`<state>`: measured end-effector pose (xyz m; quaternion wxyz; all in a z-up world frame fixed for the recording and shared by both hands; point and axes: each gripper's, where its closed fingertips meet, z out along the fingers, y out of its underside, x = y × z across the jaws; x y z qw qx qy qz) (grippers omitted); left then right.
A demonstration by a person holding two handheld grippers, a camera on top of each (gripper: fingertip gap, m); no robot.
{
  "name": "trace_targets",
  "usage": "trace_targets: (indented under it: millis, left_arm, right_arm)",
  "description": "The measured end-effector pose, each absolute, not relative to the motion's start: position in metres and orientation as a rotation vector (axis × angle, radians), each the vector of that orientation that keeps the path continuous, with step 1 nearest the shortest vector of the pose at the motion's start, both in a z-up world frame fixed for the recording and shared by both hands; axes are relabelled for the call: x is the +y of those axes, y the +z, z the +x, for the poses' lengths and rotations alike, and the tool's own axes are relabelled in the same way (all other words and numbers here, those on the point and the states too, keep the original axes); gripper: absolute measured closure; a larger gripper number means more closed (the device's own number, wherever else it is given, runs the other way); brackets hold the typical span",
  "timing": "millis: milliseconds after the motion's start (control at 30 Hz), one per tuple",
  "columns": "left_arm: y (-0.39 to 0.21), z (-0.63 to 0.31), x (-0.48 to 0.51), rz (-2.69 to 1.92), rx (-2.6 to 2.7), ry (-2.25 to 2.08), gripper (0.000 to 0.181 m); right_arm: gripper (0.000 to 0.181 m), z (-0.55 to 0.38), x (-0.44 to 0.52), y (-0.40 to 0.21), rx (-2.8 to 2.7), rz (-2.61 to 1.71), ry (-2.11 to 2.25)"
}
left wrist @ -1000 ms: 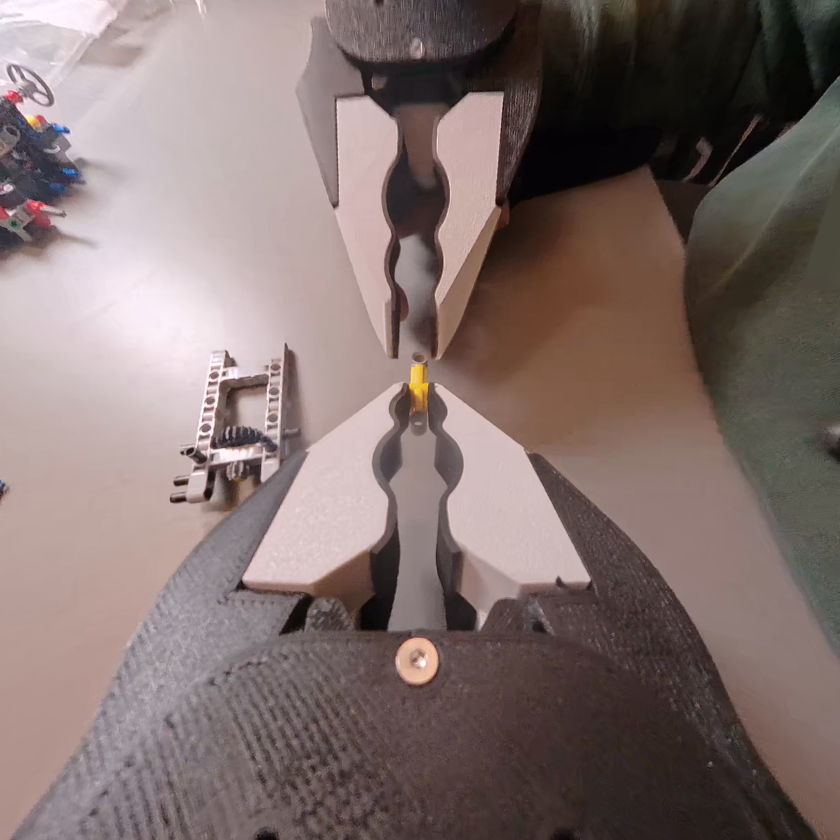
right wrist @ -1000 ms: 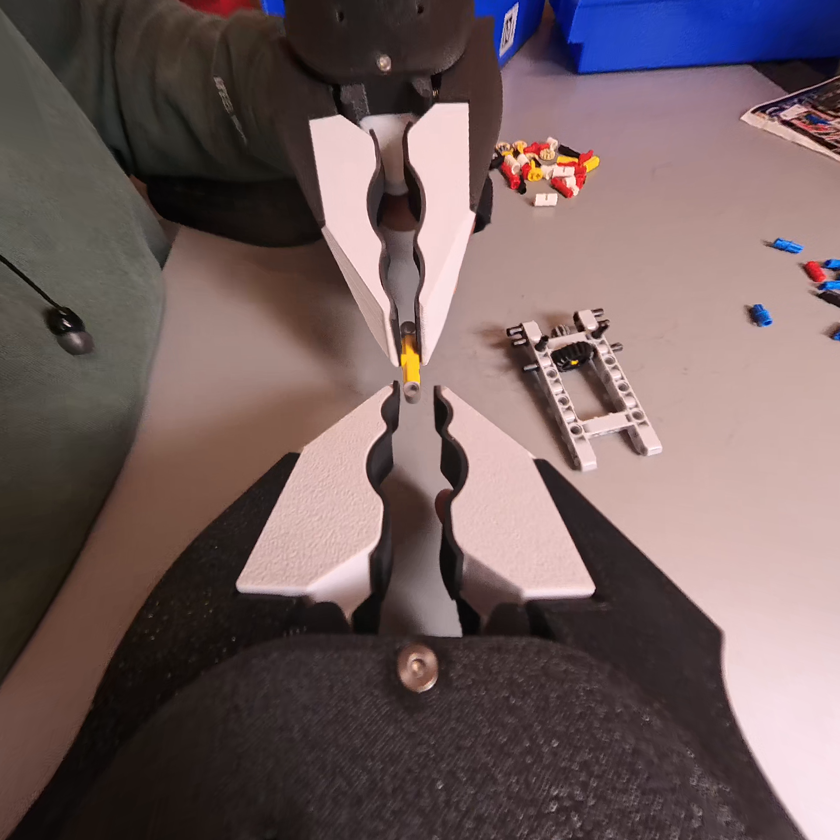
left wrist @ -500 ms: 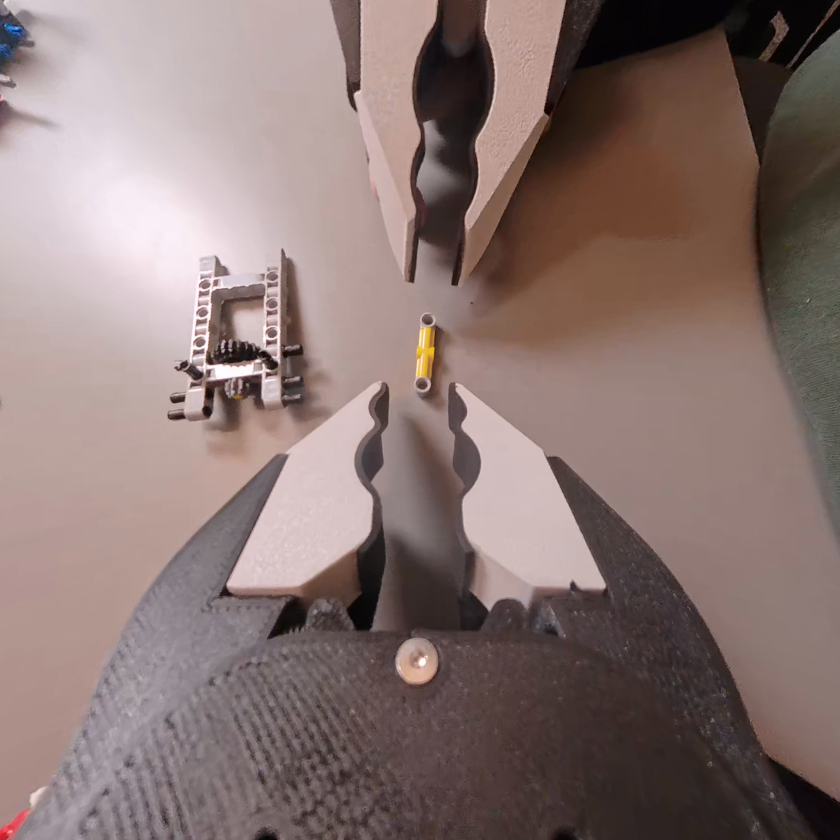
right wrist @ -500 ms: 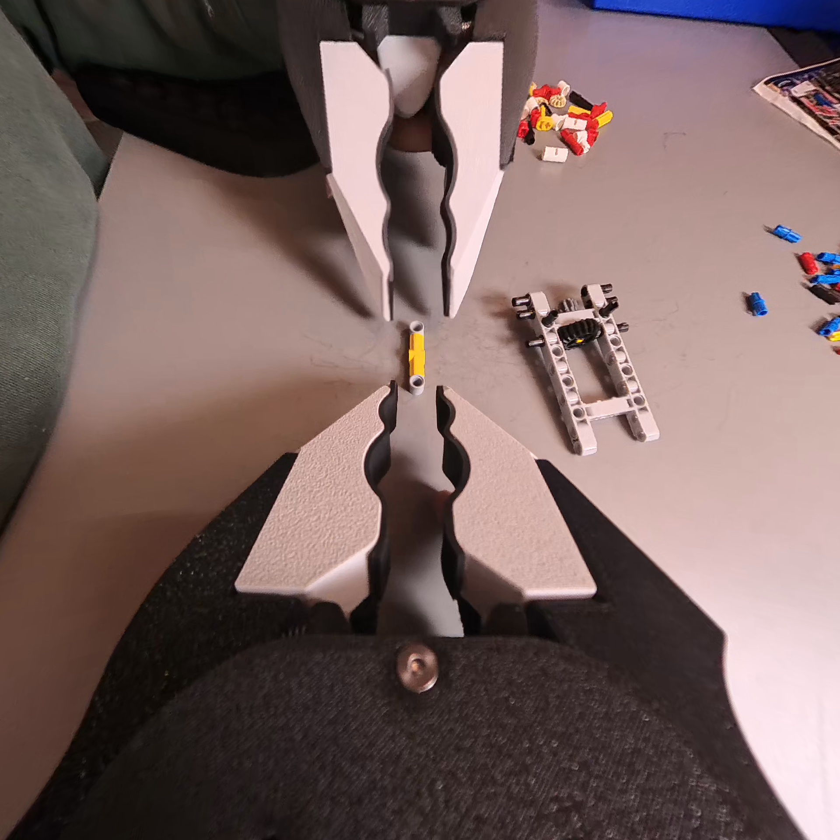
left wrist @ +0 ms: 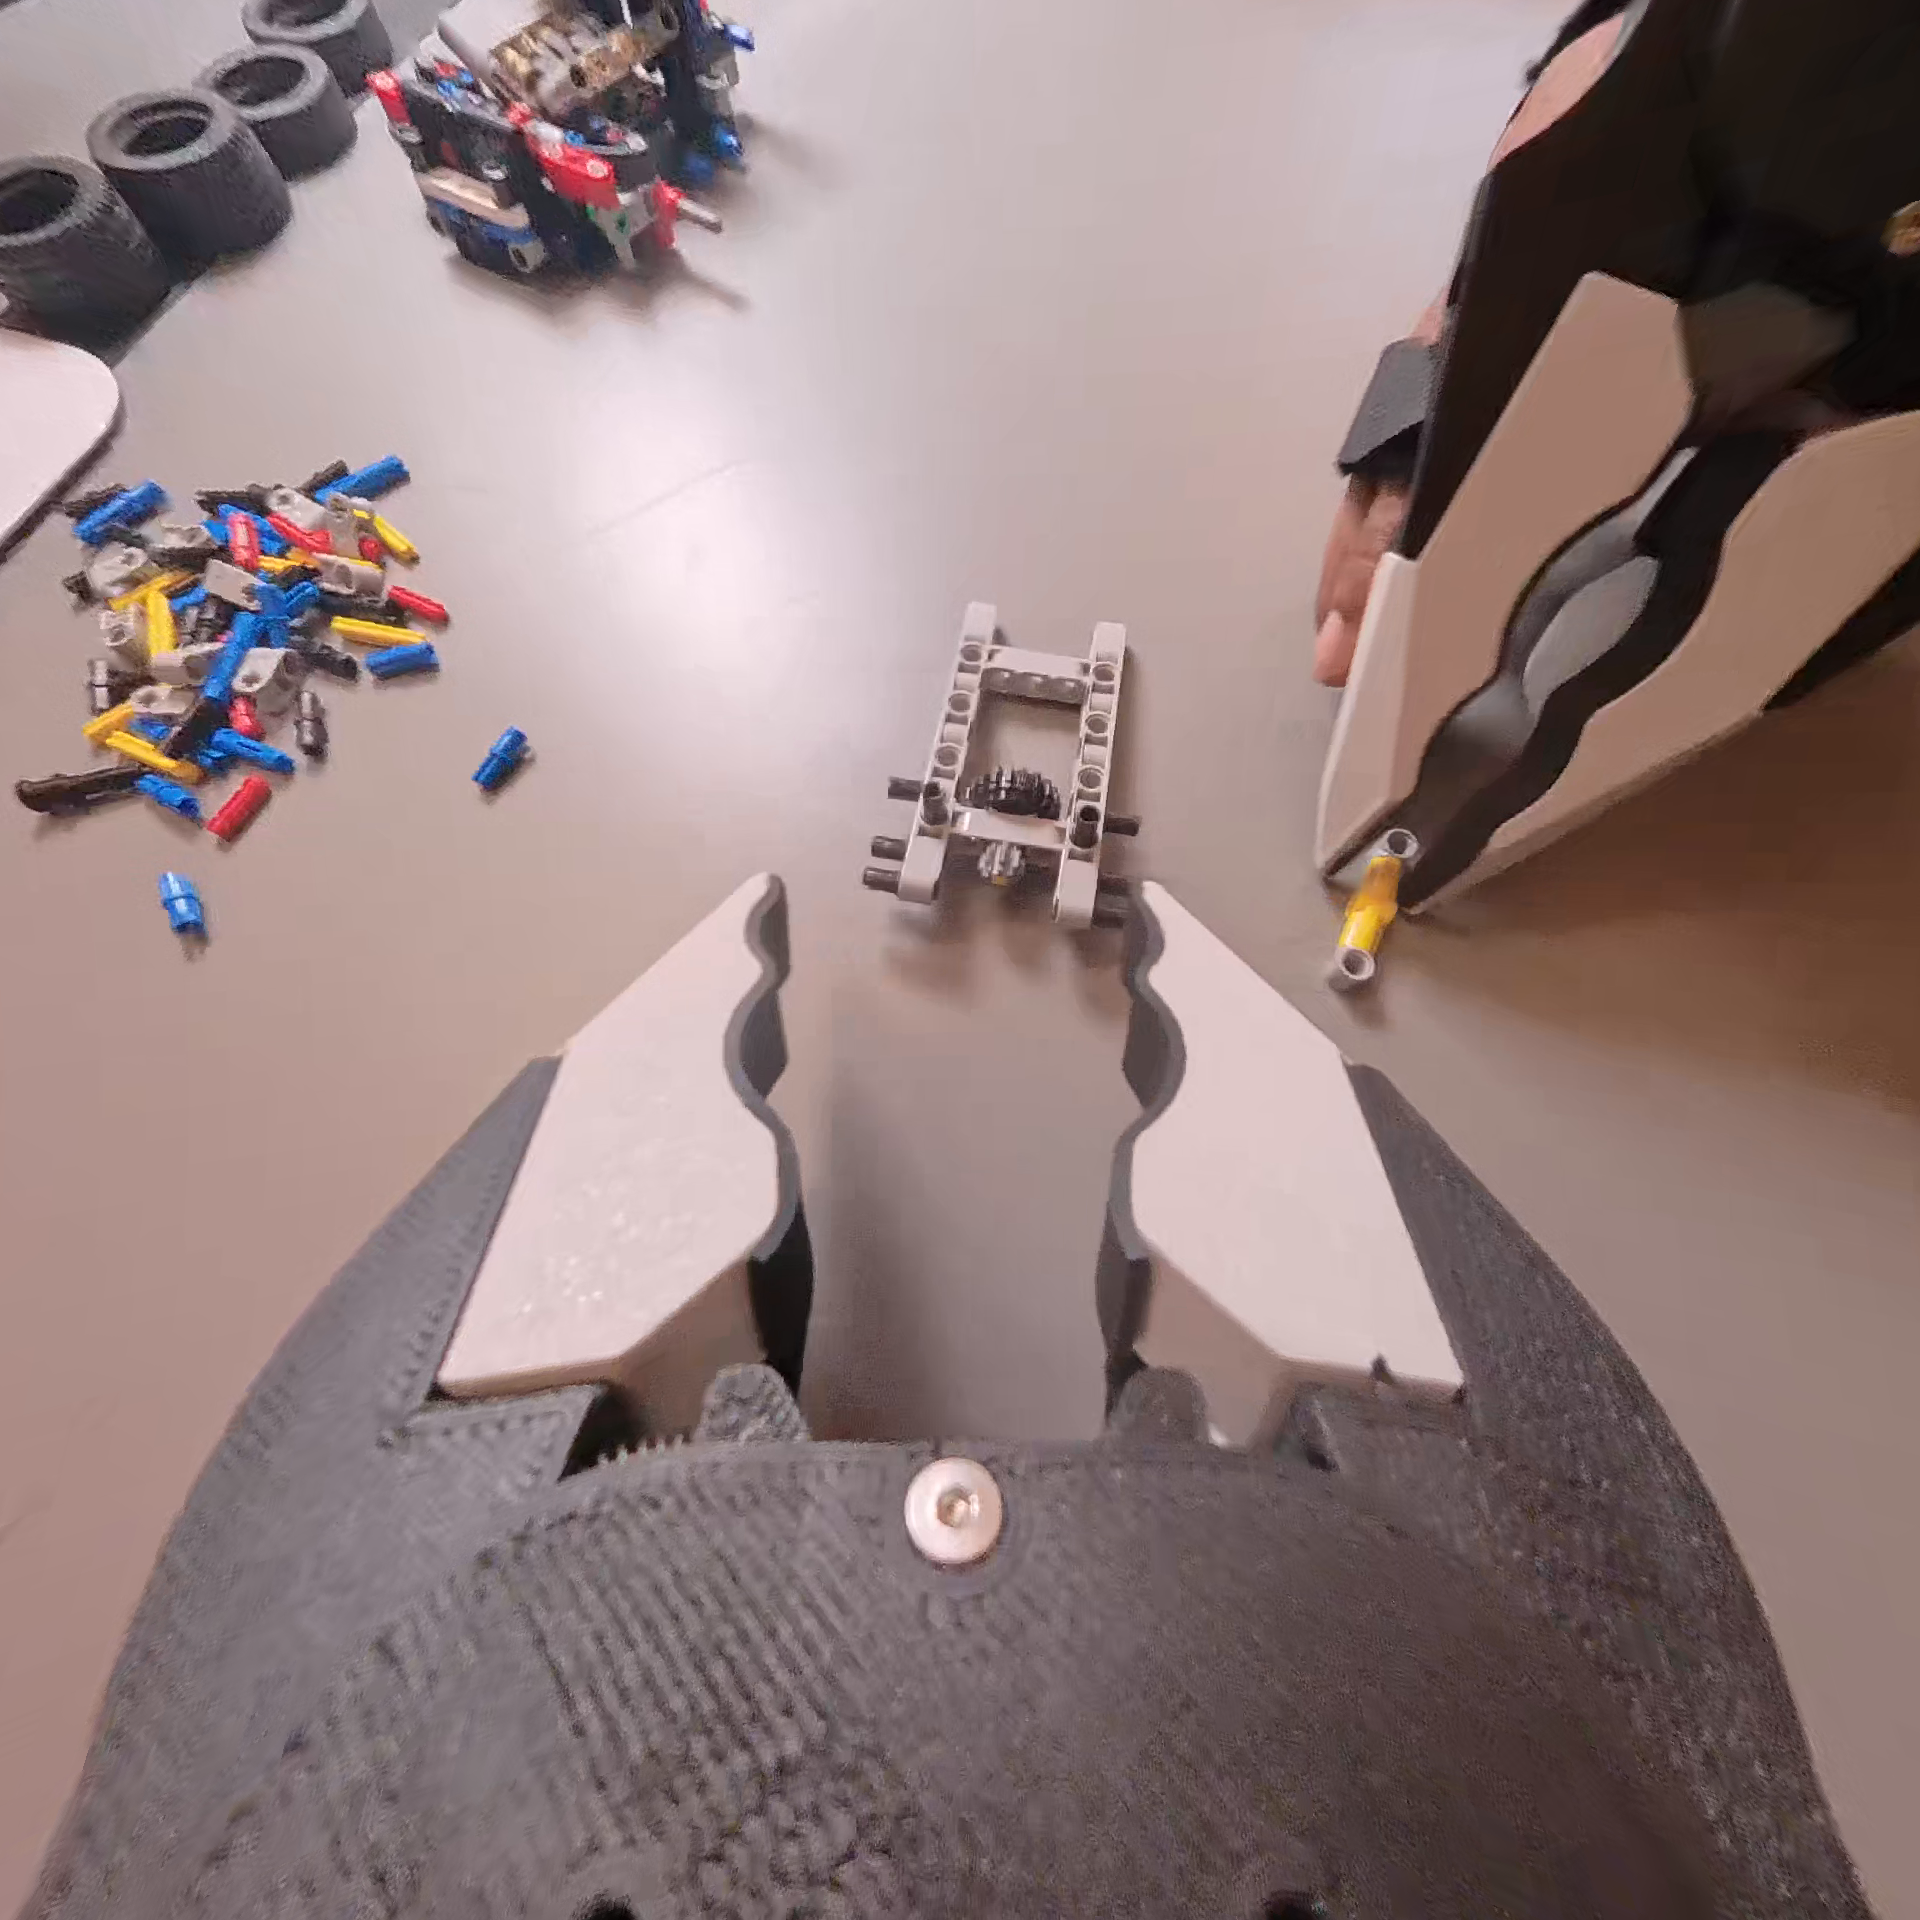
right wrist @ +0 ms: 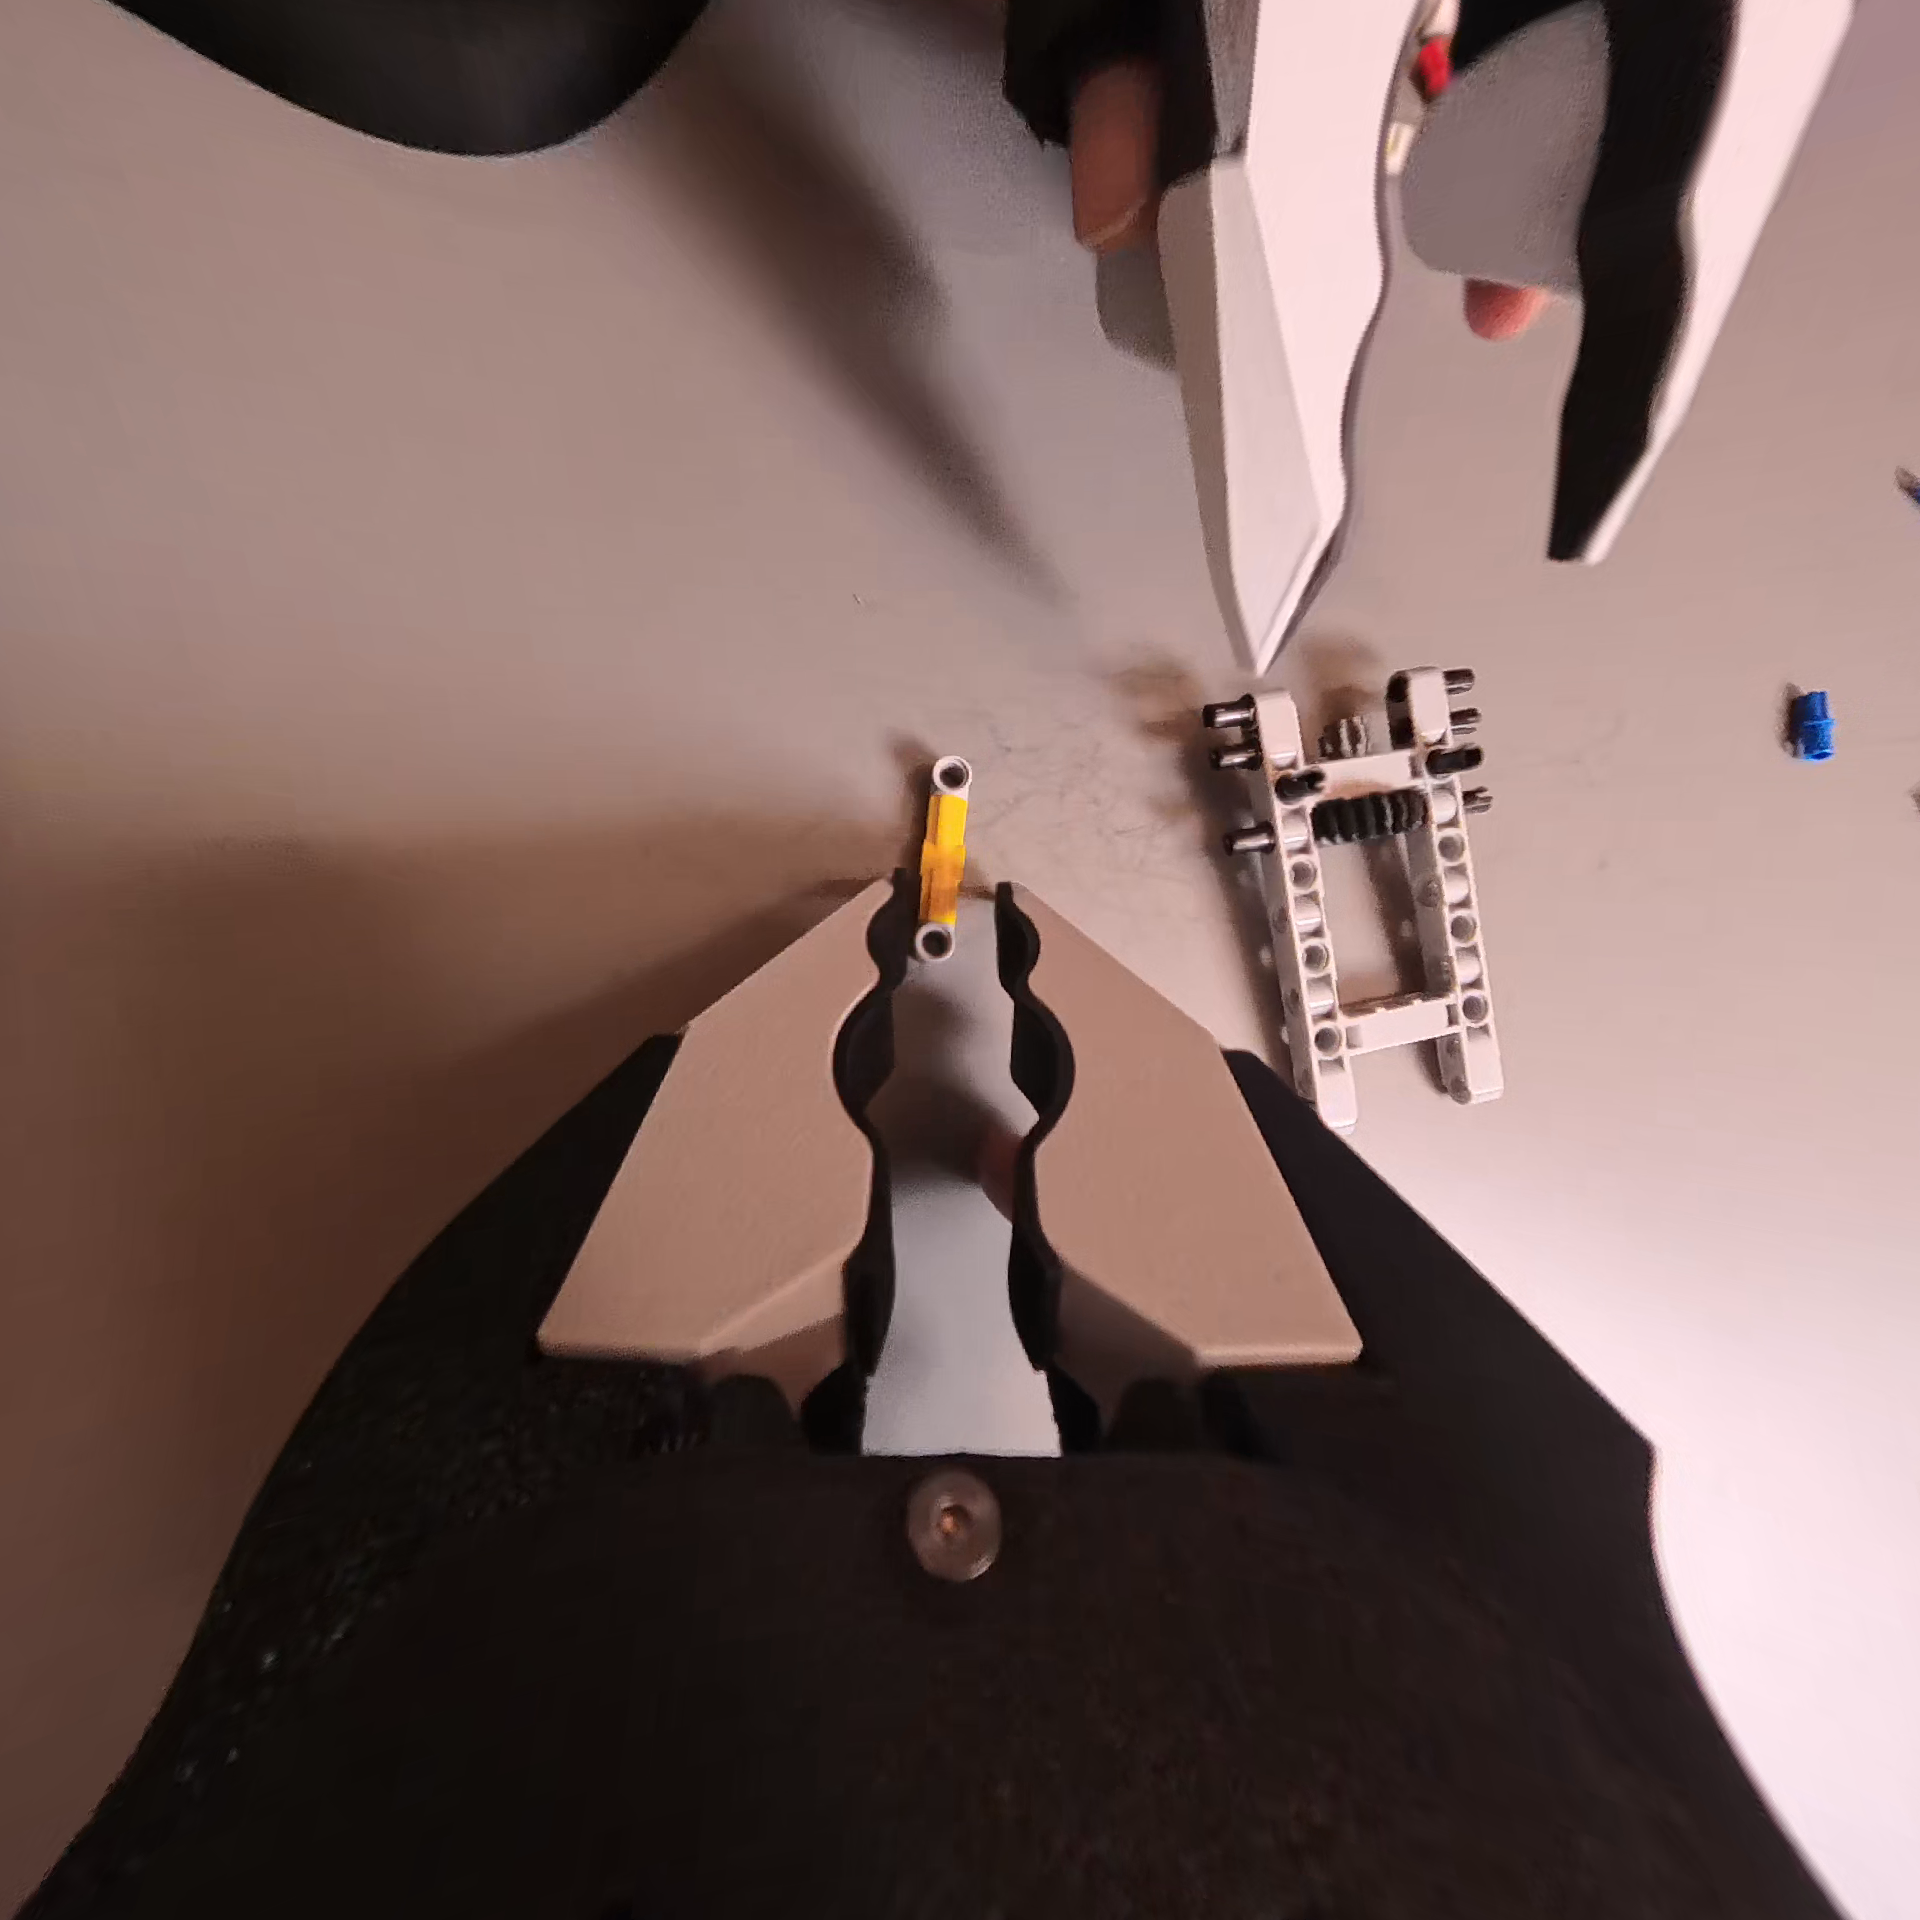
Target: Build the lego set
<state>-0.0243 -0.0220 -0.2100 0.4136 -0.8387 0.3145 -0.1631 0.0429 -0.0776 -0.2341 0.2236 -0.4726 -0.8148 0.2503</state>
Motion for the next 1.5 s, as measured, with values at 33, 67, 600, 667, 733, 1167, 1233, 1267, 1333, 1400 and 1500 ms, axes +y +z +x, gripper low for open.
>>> trace_targets:
  millis: [33, 67, 600, 667, 733, 1167, 1233, 1267, 1333, 1400, 1500]
  left_arm:
    - [-0.216, -0.021, -0.02, -2.135, 0.812, -0.421, 0.115]
    - [-0.224, -0.017, -0.021, -2.175, 0.837, -0.441, 0.109]
    - [-0.231, 0.022, -0.062, -2.175, 0.991, -0.459, 0.151]
    - [-0.223, 0.023, -0.067, -2.145, 0.998, -0.526, 0.151]
    - [-0.212, 0.019, -0.065, -2.103, 0.962, -0.579, 0.151]
    - [-0.229, 0.017, -0.048, -2.15, 0.914, -0.61, 0.139]
    - [-0.23, 0.024, -0.053, -2.147, 0.933, -0.627, 0.14]
    - [-0.231, 0.025, -0.054, -2.145, 0.941, -0.62, 0.141]
    - [-0.232, 0.024, -0.054, -2.145, 0.953, -0.583, 0.142]
    - [-0.23, 0.021, -0.053, -2.138, 0.937, -0.584, 0.143]
    - [-0.226, 0.017, -0.051, -2.13, 0.896, -0.601, 0.144]
  right_arm:
    - [0.171, 0.043, -0.078, -0.234, -2.261, -1.305, 0.679]
    - [0.175, 0.043, -0.079, -0.235, -2.269, -1.302, 0.668]
    - [0.176, 0.076, -0.03, -0.219, -2.049, -1.521, 0.788]
    - [0.176, 0.08, -0.03, -0.22, -2.065, -1.521, 0.788]
    - [0.176, 0.079, -0.027, -0.224, -2.071, -1.524, 0.742]
    - [0.176, 0.052, 0.003, -0.235, -2.081, -1.558, 0.559]
    - [0.176, 0.047, 0.004, -0.235, -2.089, -1.553, 0.576]
    - [0.176, 0.045, 0.004, -0.235, -2.095, -1.553, 0.586]
    - [0.176, 0.042, 0.005, -0.235, -2.106, -1.548, 0.597]
    - [0.176, 0.041, 0.004, -0.235, -2.112, -1.537, 0.623]
    - [0.176, 0.04, 0.001, -0.234, -2.108, -1.528, 0.653]
